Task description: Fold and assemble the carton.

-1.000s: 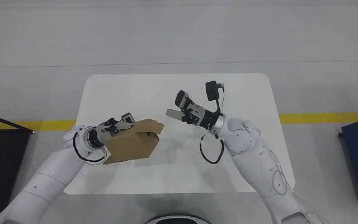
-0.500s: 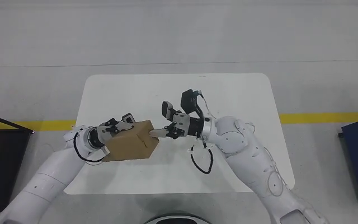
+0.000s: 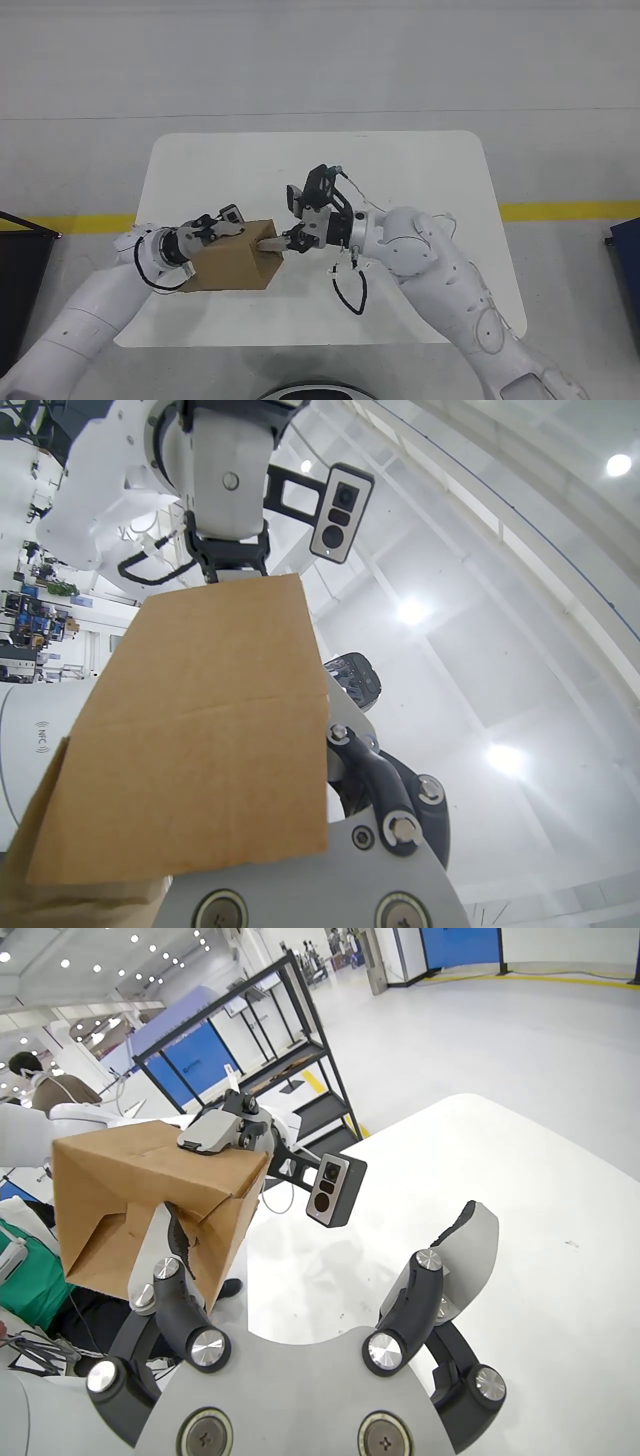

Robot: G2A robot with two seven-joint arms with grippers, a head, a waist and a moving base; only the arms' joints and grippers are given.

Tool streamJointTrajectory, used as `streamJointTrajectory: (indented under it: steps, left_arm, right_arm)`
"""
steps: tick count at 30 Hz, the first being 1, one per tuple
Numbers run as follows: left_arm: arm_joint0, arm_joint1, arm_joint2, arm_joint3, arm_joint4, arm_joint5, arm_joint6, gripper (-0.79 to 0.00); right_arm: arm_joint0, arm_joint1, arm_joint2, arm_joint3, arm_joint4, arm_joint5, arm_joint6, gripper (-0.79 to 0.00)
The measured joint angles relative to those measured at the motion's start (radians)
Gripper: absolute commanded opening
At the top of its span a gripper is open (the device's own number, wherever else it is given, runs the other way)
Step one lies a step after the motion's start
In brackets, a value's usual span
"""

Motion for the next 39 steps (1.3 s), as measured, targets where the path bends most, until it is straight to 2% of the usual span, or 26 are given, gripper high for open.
streamJointTrajectory:
  steps: [4, 13, 16, 19, 22, 24, 26, 28, 29, 30, 31, 35, 39]
  left_arm:
    - [-0.001, -0.005, -0.005, 0.005, 0.011, -0.007, 0.000, -0.785]
    - [-0.002, -0.007, -0.047, 0.032, 0.036, -0.015, 0.004, -0.785]
    - [-0.017, -0.002, -0.060, 0.032, 0.133, -0.046, 0.077, -0.785]
    - [-0.049, 0.012, -0.069, -0.030, 0.357, -0.083, 0.267, -0.785]
    - [-0.081, 0.031, -0.056, -0.194, 0.652, 0.026, 0.487, -0.785]
    - [-0.102, 0.039, -0.025, -0.332, 0.866, 0.175, 0.621, -0.785]
    - [-0.134, 0.037, 0.022, -0.441, 1.020, 0.332, 0.688, -0.785]
    - [-0.174, 0.026, 0.067, -0.489, 1.096, 0.440, 0.690, -0.785]
    - [-0.206, 0.017, 0.100, -0.496, 1.133, 0.493, 0.685, -0.693]
    - [-0.231, 0.008, 0.126, -0.493, 1.157, 0.521, 0.679, -0.077]
    - [-0.255, 0.000, 0.152, -0.487, 1.173, 0.541, 0.669, 0.000]
    - [-0.344, -0.041, 0.260, -0.442, 1.217, 0.575, 0.623, 0.000]
    - [-0.394, -0.068, 0.319, -0.403, 1.262, 0.585, 0.630, 0.000]
  right_arm:
    - [-0.005, 0.001, 0.012, -0.001, 0.006, 0.013, -0.026, 0.000]
    - [-0.150, 0.034, 0.173, -0.045, 0.037, -0.082, -0.128, 0.000]
    - [-0.208, 0.045, 0.232, -0.066, 0.046, -0.115, -0.171, 0.000]
    - [-0.262, 0.053, 0.277, -0.090, 0.051, -0.146, -0.192, 0.000]
    - [-0.306, 0.060, 0.312, -0.119, 0.048, -0.150, -0.203, 0.000]
    - [-0.344, 0.065, 0.343, -0.143, 0.048, -0.148, -0.223, 0.000]
    - [-0.390, 0.070, 0.380, -0.167, 0.051, -0.159, -0.245, 0.000]
    - [-0.436, 0.075, 0.417, -0.187, 0.056, -0.171, -0.262, 0.000]
    - [-0.467, 0.078, 0.442, -0.199, 0.056, -0.175, -0.274, 0.000]
    - [-0.491, 0.080, 0.461, -0.208, 0.056, -0.177, -0.282, 0.000]
    - [-0.515, 0.082, 0.478, -0.215, 0.056, -0.181, -0.291, 0.000]
    - [-0.609, 0.088, 0.545, -0.238, 0.062, -0.206, -0.328, 0.000]
    - [-0.646, 0.091, 0.571, -0.251, 0.068, -0.213, -0.337, 0.000]
